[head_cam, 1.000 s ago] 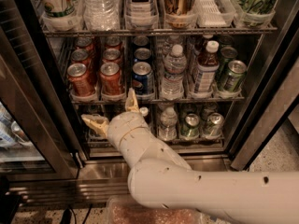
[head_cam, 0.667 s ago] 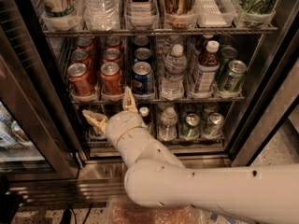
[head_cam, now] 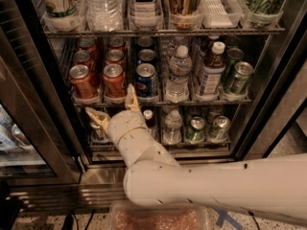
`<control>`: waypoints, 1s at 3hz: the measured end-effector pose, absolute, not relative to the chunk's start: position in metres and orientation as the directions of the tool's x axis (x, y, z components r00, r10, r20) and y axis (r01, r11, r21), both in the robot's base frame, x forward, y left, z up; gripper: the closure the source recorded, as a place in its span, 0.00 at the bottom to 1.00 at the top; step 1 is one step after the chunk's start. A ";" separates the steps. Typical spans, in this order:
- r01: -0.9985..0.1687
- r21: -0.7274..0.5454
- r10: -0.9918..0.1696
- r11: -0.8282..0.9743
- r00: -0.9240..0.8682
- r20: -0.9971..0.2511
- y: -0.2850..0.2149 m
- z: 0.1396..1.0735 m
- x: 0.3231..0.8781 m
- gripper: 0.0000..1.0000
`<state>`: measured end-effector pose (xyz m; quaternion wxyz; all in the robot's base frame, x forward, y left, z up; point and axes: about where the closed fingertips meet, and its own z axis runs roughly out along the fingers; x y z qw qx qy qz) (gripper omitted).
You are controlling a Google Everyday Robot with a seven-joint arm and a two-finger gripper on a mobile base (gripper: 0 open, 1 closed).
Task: Pick coke can from middle shelf of fridge
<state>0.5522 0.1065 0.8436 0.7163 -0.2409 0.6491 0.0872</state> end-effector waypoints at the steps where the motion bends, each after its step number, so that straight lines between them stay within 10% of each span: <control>1: -0.416 -0.242 -0.191 0.877 0.162 -0.968 0.106 0.842 0.563 0.19; 3: -0.389 -0.235 -0.180 0.891 0.172 -0.968 0.105 0.837 0.579 0.34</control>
Offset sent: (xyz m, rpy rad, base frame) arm 0.0316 -0.0045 -0.0116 0.0141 -0.0375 -0.0546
